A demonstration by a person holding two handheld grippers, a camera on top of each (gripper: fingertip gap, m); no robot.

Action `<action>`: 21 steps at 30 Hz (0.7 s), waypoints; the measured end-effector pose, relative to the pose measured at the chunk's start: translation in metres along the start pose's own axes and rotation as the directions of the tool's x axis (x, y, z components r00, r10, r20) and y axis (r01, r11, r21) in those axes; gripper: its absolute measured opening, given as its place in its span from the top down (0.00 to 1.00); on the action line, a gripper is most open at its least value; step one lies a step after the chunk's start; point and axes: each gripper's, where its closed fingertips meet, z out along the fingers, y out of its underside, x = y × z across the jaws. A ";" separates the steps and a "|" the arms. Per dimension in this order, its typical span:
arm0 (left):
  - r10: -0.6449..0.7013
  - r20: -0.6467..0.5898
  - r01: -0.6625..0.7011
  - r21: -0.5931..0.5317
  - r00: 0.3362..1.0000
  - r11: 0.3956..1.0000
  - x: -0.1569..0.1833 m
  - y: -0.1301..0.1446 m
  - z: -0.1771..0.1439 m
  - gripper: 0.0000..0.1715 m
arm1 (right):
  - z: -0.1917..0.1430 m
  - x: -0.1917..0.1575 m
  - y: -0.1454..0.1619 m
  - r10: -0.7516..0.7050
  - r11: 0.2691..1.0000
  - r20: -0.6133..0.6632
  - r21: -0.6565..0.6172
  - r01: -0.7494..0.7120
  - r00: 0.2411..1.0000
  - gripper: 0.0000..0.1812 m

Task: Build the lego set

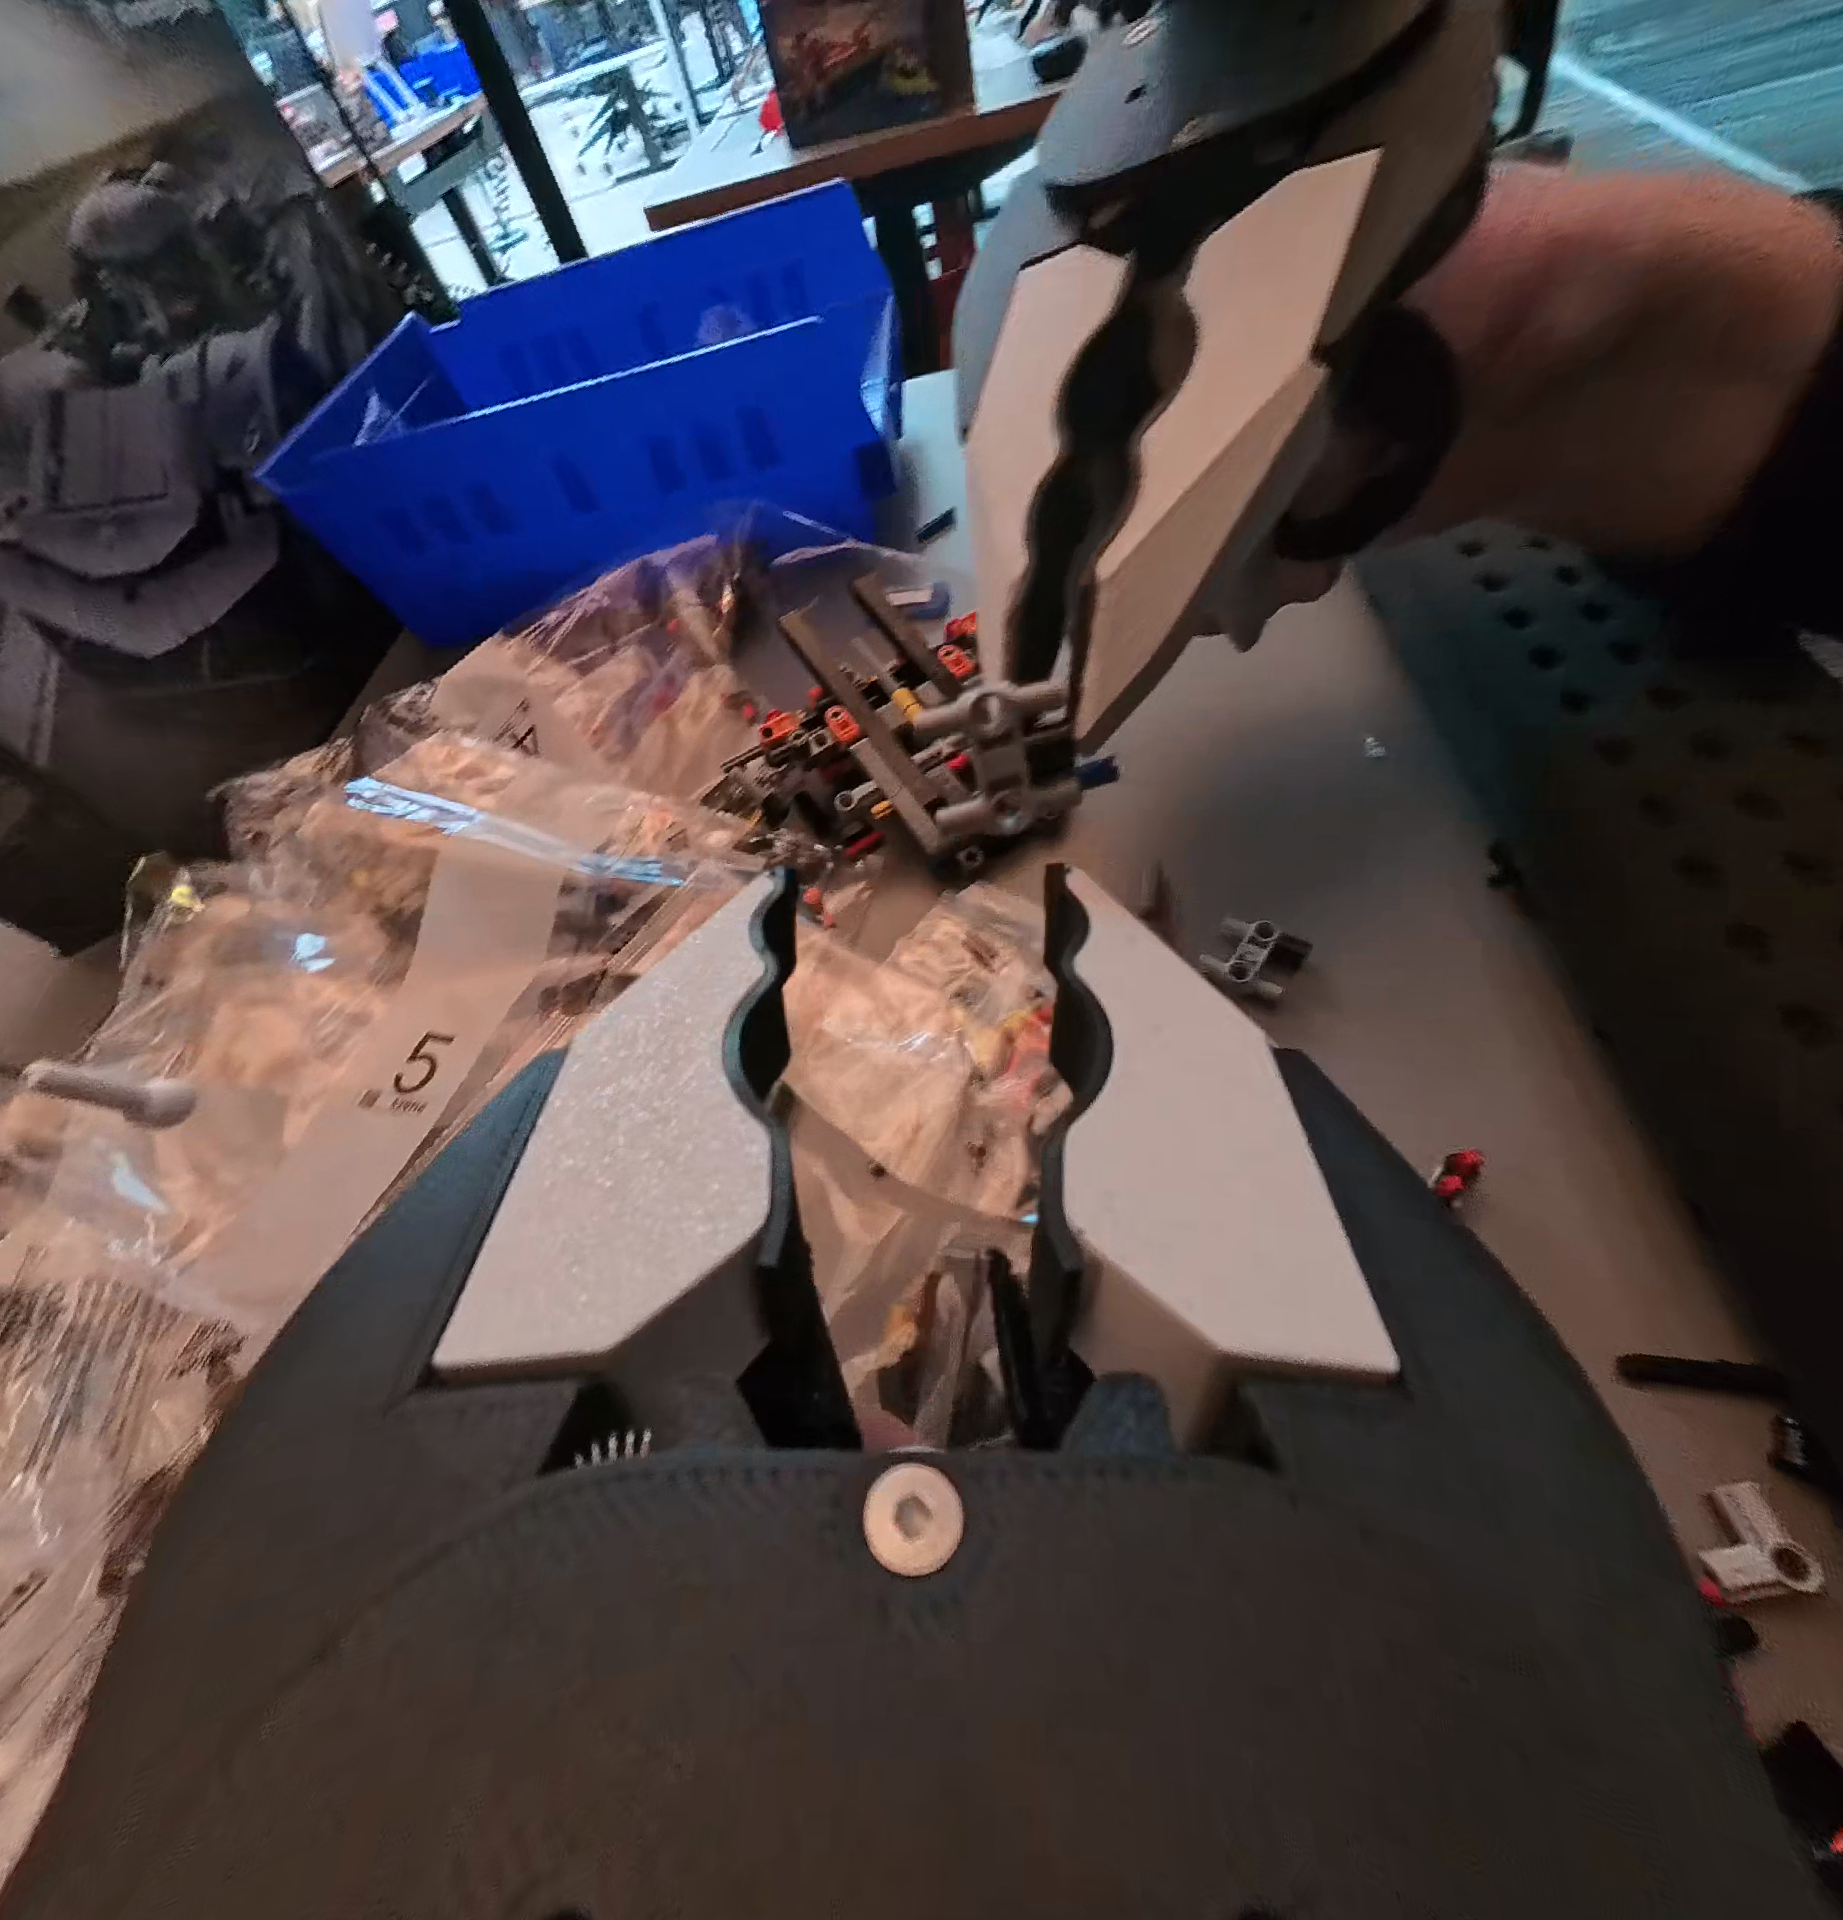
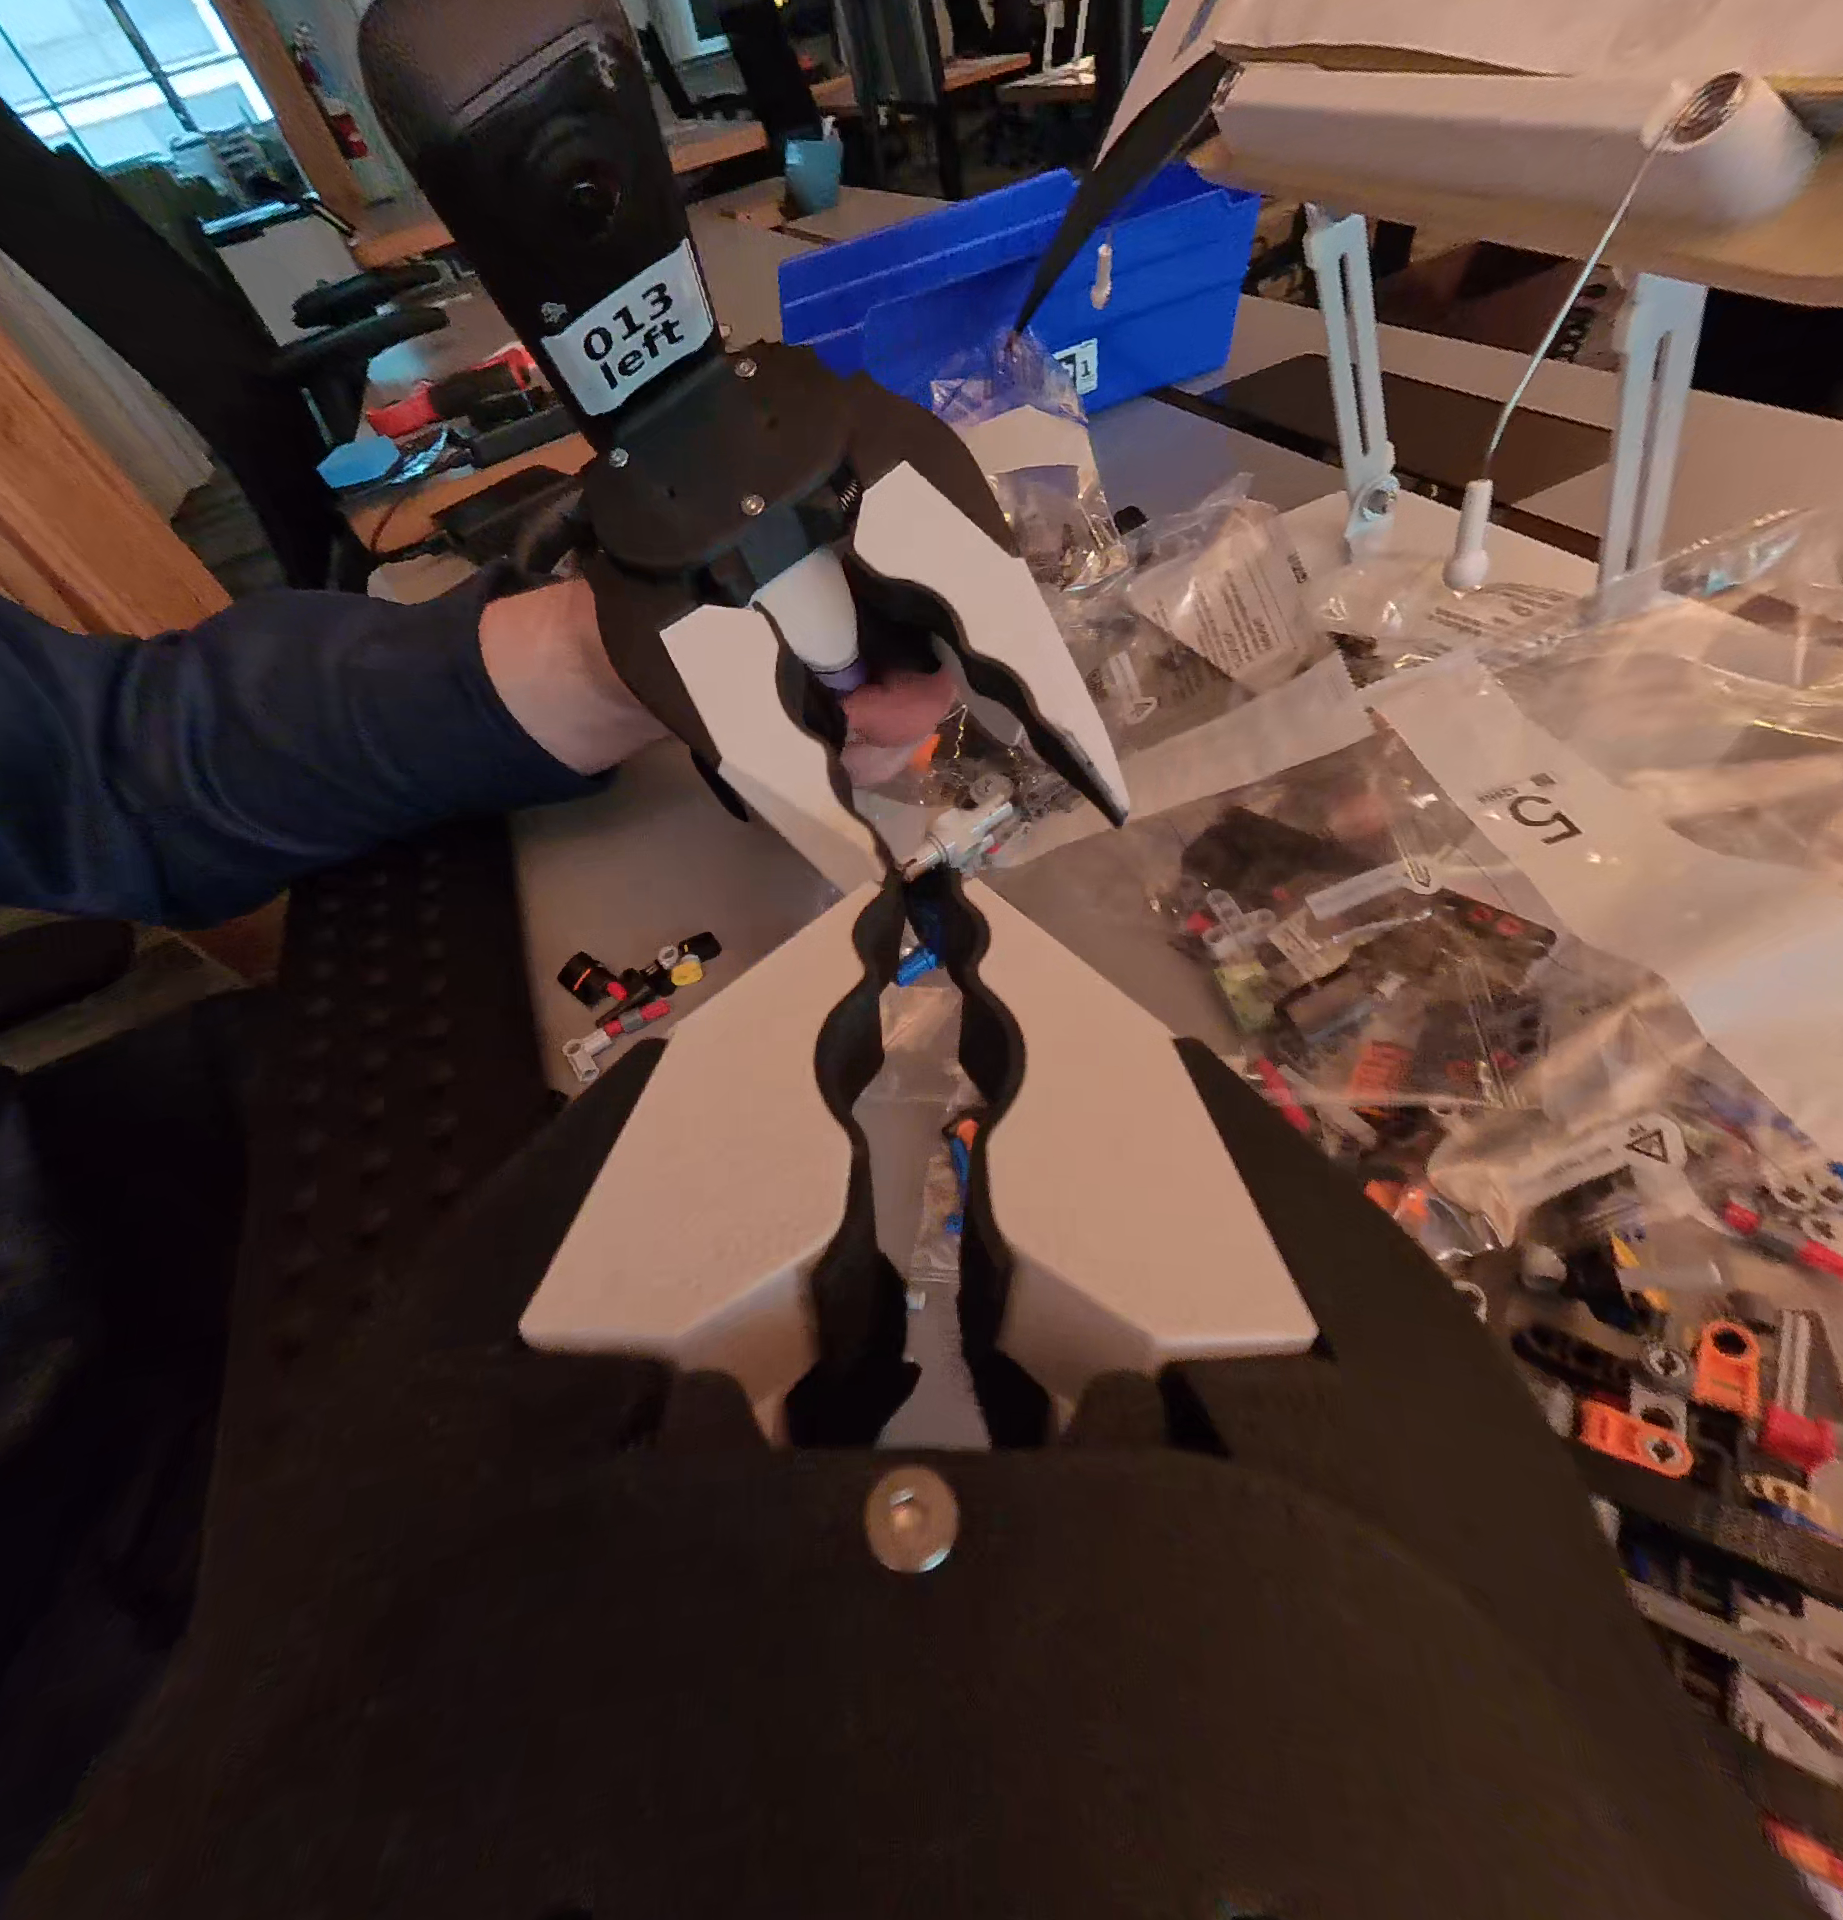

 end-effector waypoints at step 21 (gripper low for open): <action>0.049 -0.055 -0.049 0.014 0.997 0.999 0.016 -0.005 0.001 0.92 | 0.006 -0.001 -0.002 -0.056 0.998 0.001 0.025 0.056 0.998 0.92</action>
